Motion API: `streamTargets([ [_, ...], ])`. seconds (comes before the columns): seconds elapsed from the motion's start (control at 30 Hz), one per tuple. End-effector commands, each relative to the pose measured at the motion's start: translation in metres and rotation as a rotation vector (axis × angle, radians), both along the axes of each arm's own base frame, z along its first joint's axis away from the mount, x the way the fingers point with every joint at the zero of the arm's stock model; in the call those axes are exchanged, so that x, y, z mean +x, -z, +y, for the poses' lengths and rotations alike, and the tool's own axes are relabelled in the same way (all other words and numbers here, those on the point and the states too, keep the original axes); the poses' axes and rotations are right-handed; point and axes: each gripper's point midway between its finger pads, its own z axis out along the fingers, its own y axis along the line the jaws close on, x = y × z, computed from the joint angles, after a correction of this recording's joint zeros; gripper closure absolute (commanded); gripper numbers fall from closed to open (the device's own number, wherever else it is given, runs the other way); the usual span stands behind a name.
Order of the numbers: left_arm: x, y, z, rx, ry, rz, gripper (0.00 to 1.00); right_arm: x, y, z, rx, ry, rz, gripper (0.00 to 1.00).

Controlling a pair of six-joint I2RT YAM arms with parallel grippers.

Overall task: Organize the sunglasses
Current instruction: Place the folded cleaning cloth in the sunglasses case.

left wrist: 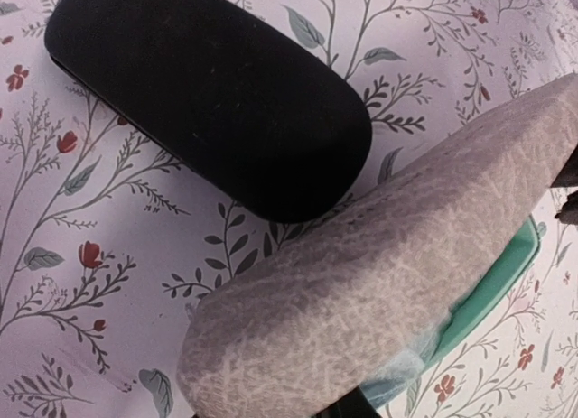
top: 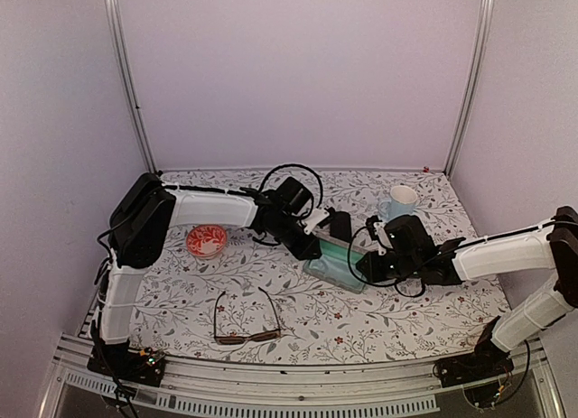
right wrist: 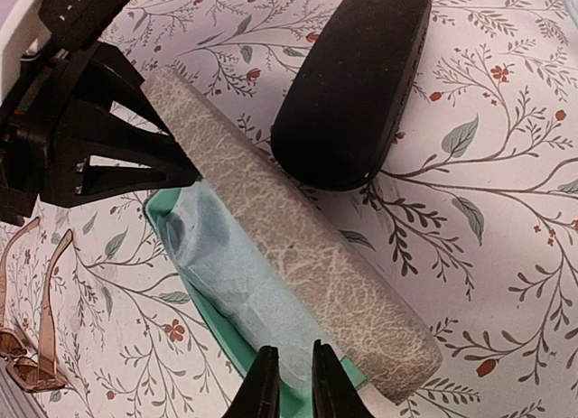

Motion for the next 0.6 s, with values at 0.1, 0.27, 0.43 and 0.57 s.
streamTargets([
  [0.1, -0.005, -0.031, -0.003, -0.053, -0.014, -0.056, 0.71, -0.008, -0.003, 0.015, 0.03, -0.025, -0.006, 0.85],
  [0.27, -0.015, -0.042, 0.0, -0.086, -0.027, -0.071, 0.66, -0.01, 0.005, 0.025, 0.055, -0.042, 0.017, 0.85],
  [0.43, -0.028, -0.047, -0.004, -0.138, -0.013, -0.045, 0.65, -0.009, 0.012, 0.03, 0.066, -0.048, 0.032, 0.86],
  [0.57, -0.037, -0.047, -0.014, -0.203, 0.005, 0.002, 0.64, -0.007, 0.016, 0.032, 0.062, -0.043, 0.041, 0.87],
])
